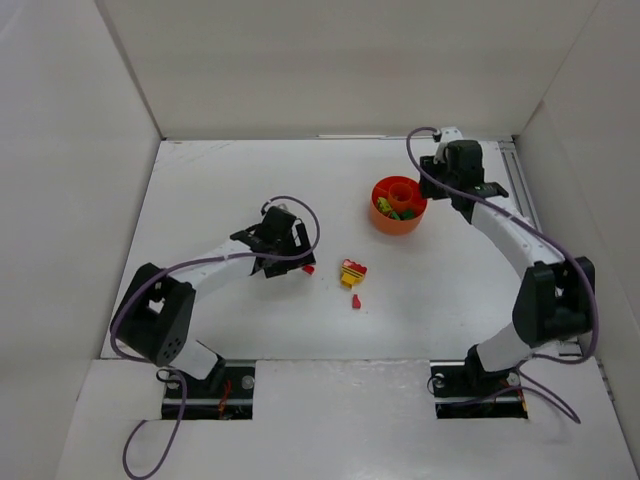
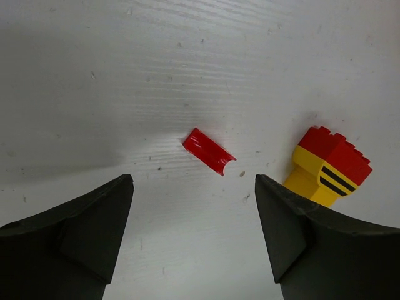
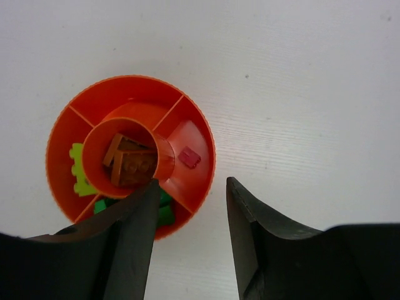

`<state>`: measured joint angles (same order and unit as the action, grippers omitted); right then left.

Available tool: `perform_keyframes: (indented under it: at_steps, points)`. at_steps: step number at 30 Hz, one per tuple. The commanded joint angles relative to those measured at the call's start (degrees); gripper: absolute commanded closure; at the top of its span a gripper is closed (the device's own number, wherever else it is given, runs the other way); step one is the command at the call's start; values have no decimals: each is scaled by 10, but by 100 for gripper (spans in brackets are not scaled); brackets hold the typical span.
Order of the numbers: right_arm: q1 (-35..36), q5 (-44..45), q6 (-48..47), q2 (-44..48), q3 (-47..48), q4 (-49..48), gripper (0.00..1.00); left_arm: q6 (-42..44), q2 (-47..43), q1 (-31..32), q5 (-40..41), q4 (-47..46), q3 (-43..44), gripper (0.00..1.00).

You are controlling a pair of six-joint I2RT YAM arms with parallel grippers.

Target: Sort the legos into containers by color

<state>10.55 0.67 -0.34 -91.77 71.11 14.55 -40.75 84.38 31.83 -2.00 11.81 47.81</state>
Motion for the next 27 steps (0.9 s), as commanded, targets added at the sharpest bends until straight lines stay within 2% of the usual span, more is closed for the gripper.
perform_keyframes:
  at_steps: [1,2,5,9,17,23,27]
  points:
    - [2,23,3,101,-28,-8,48,16,21,9,23,0,27,24]
    - [2,30,3,114,-39,-7,48,22,26,15,29,0,32,29]
    - [2,38,8,161,-76,4,48,23,51,28,44,5,47,30]
    - [-4,50,8,202,-109,23,48,28,88,62,102,32,81,30]
    - [-16,62,8,233,-136,38,48,16,141,75,129,75,117,52]
    - [-16,67,8,244,-152,44,48,6,141,87,129,81,117,78]
    - [-16,72,8,257,-157,44,48,6,141,92,140,98,128,81]
